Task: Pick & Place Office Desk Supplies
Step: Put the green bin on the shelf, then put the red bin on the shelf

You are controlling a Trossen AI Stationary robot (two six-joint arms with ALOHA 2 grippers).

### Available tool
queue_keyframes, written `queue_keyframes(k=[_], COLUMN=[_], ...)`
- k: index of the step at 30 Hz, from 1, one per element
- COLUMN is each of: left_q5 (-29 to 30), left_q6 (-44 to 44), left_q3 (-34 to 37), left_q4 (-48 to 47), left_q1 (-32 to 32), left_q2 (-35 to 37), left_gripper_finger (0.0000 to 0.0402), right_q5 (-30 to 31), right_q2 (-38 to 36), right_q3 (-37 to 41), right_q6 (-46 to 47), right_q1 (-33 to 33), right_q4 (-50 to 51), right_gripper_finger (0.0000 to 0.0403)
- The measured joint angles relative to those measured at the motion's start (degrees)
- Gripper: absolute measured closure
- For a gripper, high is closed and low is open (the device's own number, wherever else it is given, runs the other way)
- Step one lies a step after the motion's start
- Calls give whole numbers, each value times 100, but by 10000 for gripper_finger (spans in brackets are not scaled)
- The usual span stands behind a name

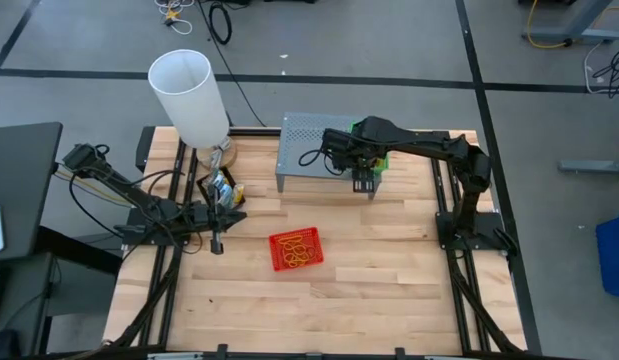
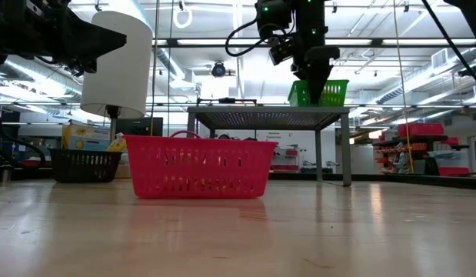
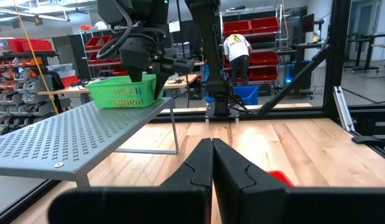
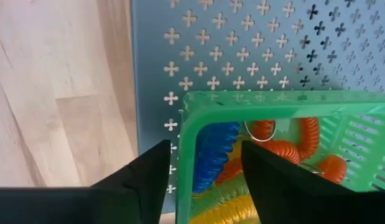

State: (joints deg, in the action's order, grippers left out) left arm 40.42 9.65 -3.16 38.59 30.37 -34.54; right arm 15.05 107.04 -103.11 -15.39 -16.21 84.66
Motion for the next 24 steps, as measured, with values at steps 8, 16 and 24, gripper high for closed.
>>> queue_keyframes(k=[8,16,24], left_q5=[0,-18,-594], left_q6=[-2,-123,-676], left_q3=[0,0,0], left_q4=[0,-49,-208], left_q1=[0,-1,0], left_q2=[2,1,1], left_gripper_finger=[396,396,396], right_q5=[175,161,-890], right_q2=[-2,-11,-22], right_q3=[-458,-1621,-1261], right_q6=[-6,48,548], right_q1=[121,621,2059], right_q4=[107,423,-534], right_gripper_finger=[195,195,195])
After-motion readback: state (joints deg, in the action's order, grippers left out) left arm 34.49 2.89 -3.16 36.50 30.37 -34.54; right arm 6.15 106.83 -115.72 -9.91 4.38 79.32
